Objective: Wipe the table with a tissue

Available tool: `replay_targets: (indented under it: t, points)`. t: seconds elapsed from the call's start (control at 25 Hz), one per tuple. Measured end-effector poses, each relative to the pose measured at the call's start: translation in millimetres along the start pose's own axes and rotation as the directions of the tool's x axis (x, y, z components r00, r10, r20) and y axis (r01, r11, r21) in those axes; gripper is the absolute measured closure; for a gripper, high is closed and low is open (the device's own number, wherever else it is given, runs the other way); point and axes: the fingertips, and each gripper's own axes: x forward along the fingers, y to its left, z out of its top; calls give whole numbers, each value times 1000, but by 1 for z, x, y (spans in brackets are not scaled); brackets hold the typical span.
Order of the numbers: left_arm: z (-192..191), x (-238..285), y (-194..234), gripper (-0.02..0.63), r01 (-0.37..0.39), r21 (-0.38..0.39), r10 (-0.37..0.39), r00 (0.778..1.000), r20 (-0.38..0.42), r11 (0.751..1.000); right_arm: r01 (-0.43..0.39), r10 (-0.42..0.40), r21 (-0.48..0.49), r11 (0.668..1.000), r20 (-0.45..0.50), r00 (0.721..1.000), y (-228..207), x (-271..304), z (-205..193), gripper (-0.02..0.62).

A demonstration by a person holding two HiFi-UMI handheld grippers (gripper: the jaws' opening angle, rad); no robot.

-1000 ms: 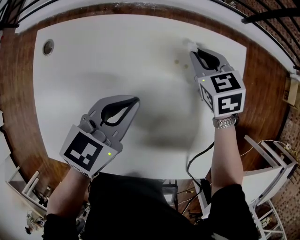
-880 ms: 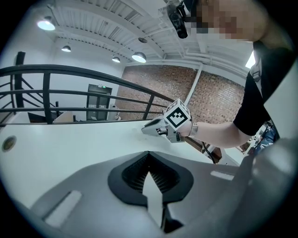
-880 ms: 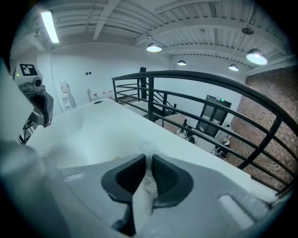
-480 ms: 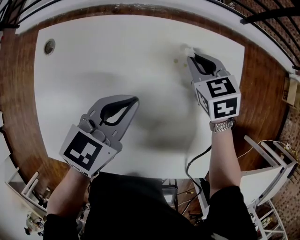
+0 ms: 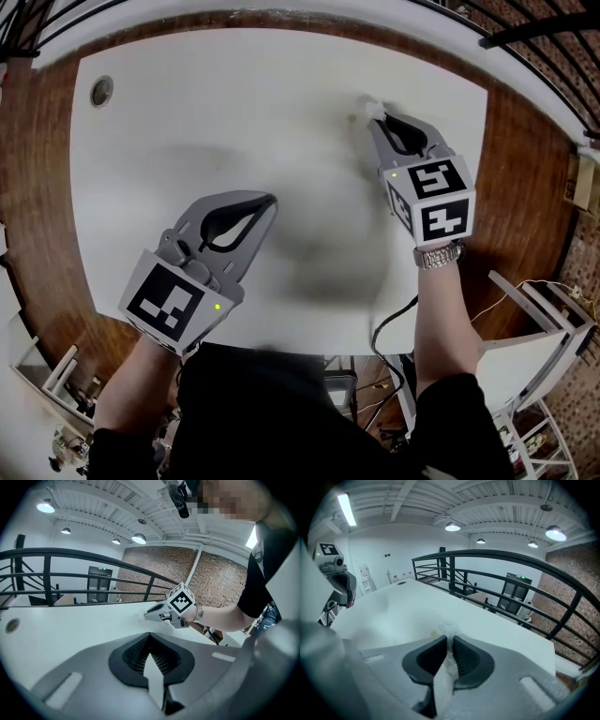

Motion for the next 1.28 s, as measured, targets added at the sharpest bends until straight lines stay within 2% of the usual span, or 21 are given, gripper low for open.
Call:
replay_targets:
  t: [0.68, 1.28]
  points:
    - [-4, -21, -4, 594, -12, 5, 12, 1000, 14, 1000, 58, -57, 65, 996, -8, 998, 10, -1, -1, 563]
    - [-7, -27, -3, 594, -27, 5, 27, 999, 19, 1000, 41, -40, 50, 998, -2, 999, 20, 9, 7, 563]
